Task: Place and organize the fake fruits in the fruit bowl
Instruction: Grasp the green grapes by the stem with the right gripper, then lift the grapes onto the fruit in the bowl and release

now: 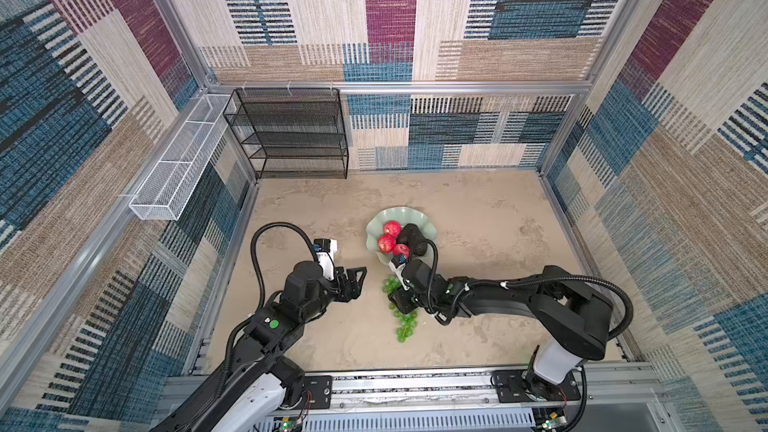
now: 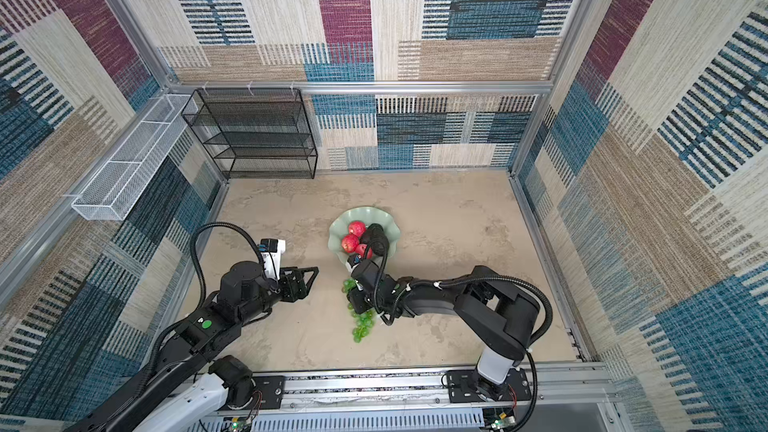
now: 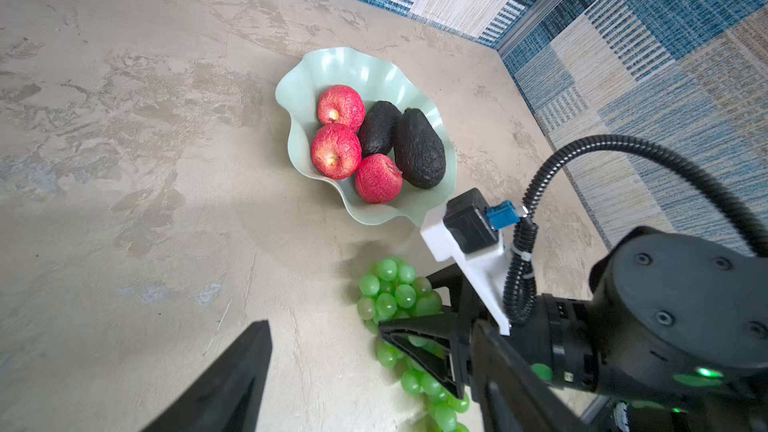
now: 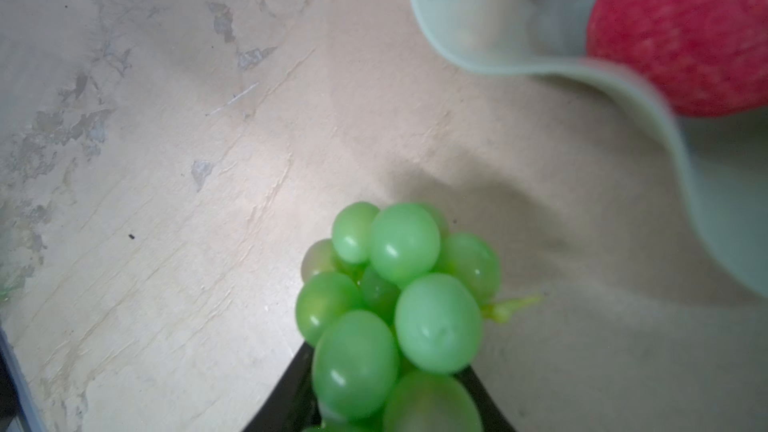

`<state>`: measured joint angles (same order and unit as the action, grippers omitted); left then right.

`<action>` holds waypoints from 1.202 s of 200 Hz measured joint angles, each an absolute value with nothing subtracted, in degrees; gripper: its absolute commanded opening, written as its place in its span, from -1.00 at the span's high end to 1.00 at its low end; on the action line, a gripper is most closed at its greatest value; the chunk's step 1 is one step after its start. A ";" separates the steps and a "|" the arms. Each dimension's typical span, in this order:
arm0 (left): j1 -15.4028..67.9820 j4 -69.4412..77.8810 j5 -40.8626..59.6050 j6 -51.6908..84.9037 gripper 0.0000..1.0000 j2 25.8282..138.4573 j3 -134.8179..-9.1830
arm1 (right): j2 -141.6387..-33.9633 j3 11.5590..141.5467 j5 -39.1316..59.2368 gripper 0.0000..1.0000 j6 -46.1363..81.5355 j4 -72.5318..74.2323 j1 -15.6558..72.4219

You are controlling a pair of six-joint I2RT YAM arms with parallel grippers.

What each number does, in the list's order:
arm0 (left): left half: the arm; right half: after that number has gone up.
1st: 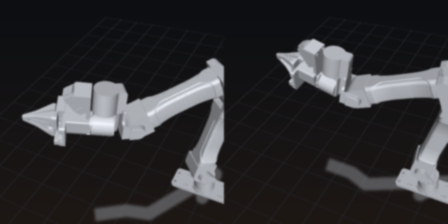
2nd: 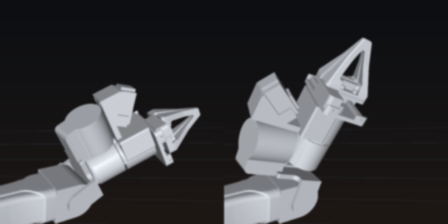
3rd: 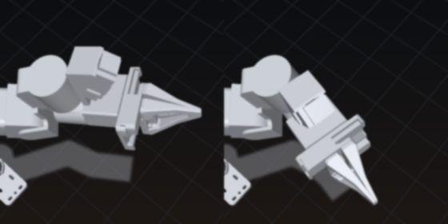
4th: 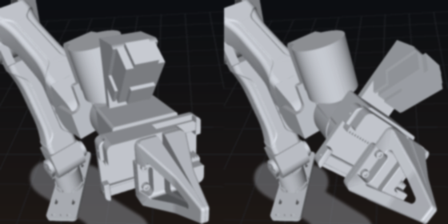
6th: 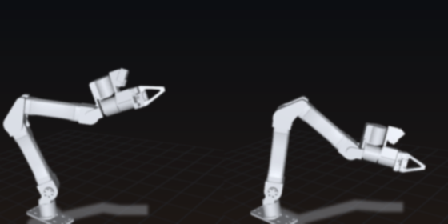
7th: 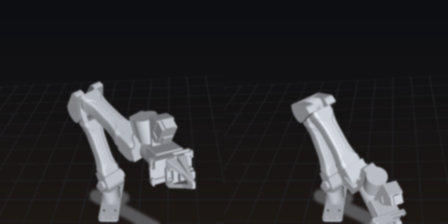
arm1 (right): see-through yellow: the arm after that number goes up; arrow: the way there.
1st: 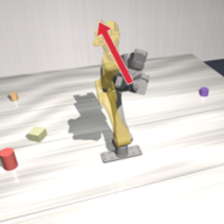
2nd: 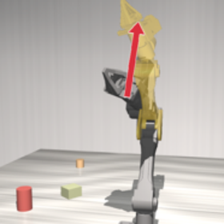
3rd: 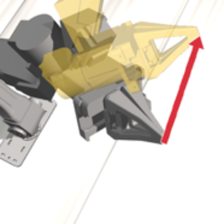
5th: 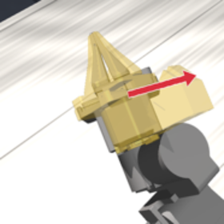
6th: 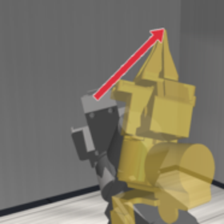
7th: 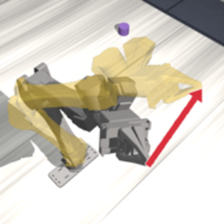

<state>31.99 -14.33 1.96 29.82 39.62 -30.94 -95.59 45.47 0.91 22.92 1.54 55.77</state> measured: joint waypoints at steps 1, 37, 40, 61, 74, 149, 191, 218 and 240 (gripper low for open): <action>31.97 -14.33 1.93 29.82 -0.59 39.66 -30.94 | -95.50 45.41 0.91 0.25 22.92 1.50 55.77; 31.51 -13.82 2.13 27.22 -0.59 43.35 -34.20 | -88.05 43.16 -0.25 0.32 23.59 -0.30 55.81; 31.51 -13.58 2.13 27.05 -0.59 43.64 -34.52 | -87.37 43.09 -0.38 0.32 23.64 -0.34 55.81; 31.51 -10.68 3.25 26.61 -0.59 44.93 -34.76 | -82.32 42.76 -2.48 0.34 24.40 -1.21 55.79; 31.51 -9.21 3.20 26.61 -0.59 45.32 -34.15 | -79.66 43.11 -4.10 0.34 24.64 -1.80 55.57; 31.24 -5.89 2.02 25.47 -0.59 45.06 -33.98 | -81.58 57.04 -5.43 0.35 20.49 -3.92 44.31; 30.98 -5.89 0.21 24.21 -0.61 42.41 -34.00 | -92.77 66.89 -1.32 0.34 17.76 -1.69 39.35; 30.85 -6.50 -1.17 22.20 -0.63 42.02 -34.61 | -102.61 72.38 1.10 0.26 16.78 -1.17 37.67; 30.15 -6.76 -3.07 20.21 -0.66 42.30 -35.03 | -107.90 75.13 2.44 -0.08 16.38 -1.43 36.95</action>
<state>30.15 -6.76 -3.07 20.21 42.30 -35.03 -107.90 75.13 2.44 16.38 -1.43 36.95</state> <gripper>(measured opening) 0.824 0.430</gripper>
